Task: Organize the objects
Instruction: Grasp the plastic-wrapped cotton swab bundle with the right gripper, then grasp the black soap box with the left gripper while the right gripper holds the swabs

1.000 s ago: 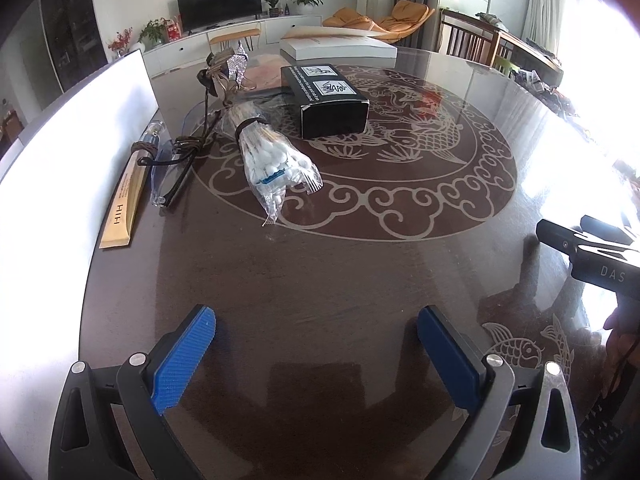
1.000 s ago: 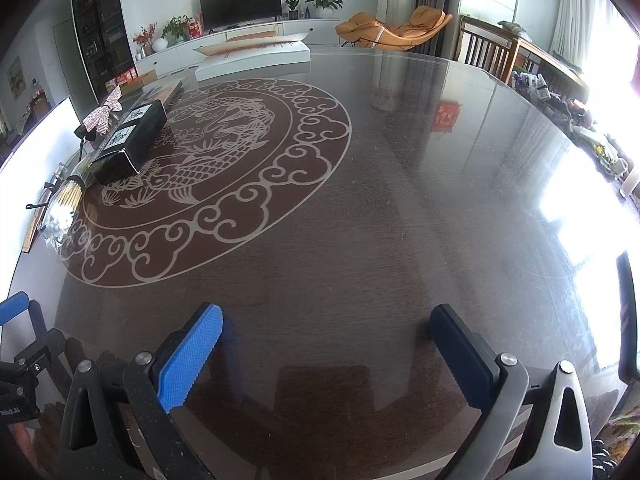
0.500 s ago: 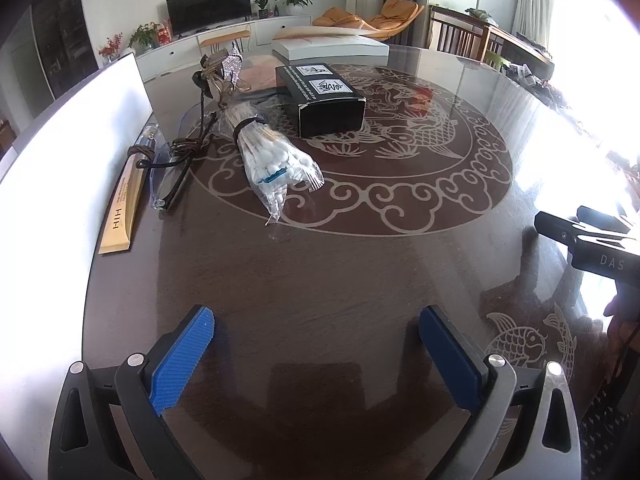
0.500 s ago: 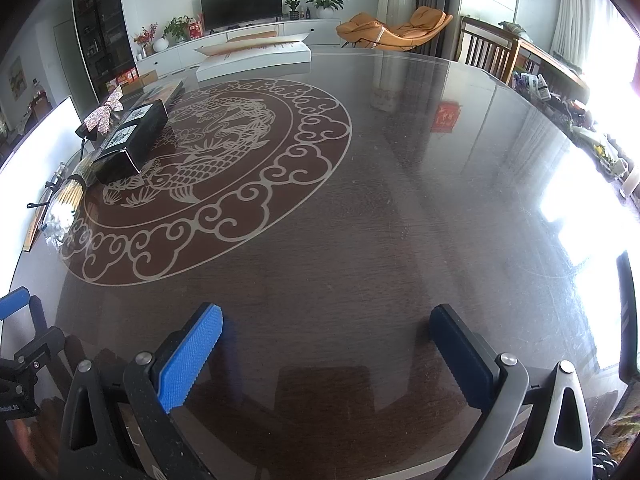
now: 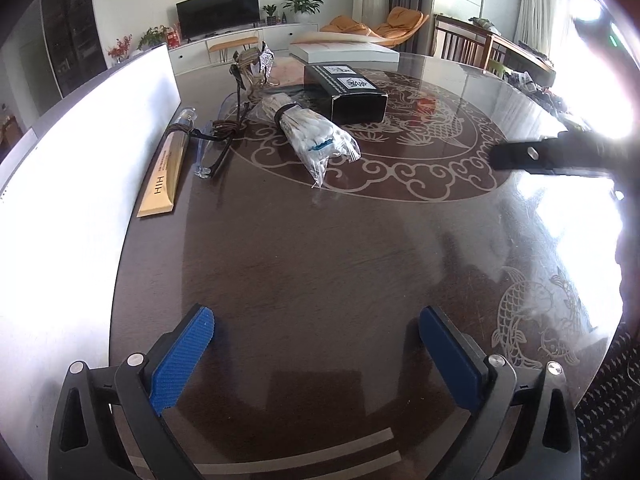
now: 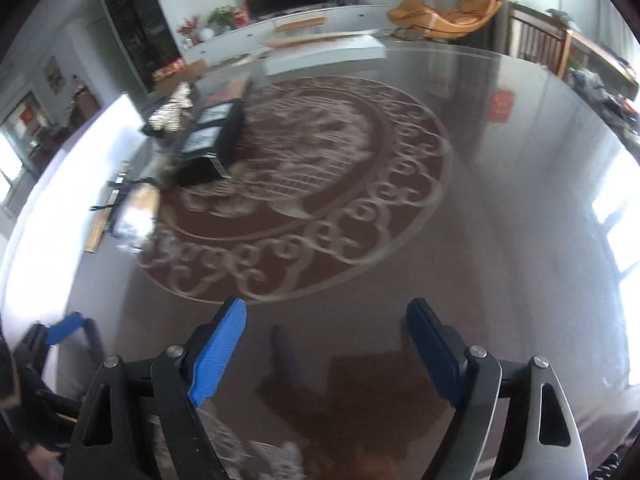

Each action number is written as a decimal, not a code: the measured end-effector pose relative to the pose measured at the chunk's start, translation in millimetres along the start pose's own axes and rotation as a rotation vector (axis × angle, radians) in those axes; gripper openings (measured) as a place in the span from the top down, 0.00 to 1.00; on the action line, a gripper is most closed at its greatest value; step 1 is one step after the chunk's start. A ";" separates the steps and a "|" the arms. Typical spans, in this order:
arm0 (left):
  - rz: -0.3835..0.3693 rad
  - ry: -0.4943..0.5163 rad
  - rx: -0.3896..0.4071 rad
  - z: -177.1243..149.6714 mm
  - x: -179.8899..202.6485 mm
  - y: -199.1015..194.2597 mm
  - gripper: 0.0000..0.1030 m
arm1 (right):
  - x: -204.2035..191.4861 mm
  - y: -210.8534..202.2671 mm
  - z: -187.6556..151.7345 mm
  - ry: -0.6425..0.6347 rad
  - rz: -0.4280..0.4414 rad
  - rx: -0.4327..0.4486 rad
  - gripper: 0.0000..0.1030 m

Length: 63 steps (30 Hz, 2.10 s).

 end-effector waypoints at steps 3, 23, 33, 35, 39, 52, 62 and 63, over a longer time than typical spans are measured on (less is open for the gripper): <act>0.006 -0.007 0.004 0.5 -0.1 0.3 0.00 | -67.6 31.3 24.8 -0.053 0.128 -0.087 0.27; 0.013 -0.017 0.013 6.4 -0.8 4.6 0.00 | -23.0 10.0 -27.1 -0.134 -0.011 -0.027 0.69; -0.081 -0.051 -0.103 28.5 15.2 15.9 0.00 | 71.0 -9.2 -30.6 -0.061 -0.235 0.064 0.35; -0.153 -0.113 -0.076 60.4 26.9 11.9 0.00 | 76.1 -9.5 -30.5 -0.055 -0.231 0.091 0.24; -0.181 -0.203 -0.029 147.4 45.4 28.2 0.00 | 80.3 -12.2 -33.9 -0.041 -0.238 0.106 0.21; 0.103 -0.302 -0.237 212.2 46.1 169.8 0.00 | 79.0 -12.0 -35.3 -0.022 -0.207 0.126 0.21; 0.047 -0.063 -0.089 178.4 56.0 122.1 0.43 | 76.9 -9.0 -35.3 -0.035 -0.221 0.118 0.20; 0.029 -0.040 -0.083 166.9 57.3 113.0 0.43 | 76.9 -8.8 -35.6 -0.036 -0.222 0.117 0.20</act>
Point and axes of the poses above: each gripper's, at about its wrist camera, not at the fingertips, and y roughly the way its jaws point, x to its right, z to its top, the point moved 10 cm from there along y, roughly the way its jaws point, and after that the axes turned 1 degree about x, right-handed, at the moved point
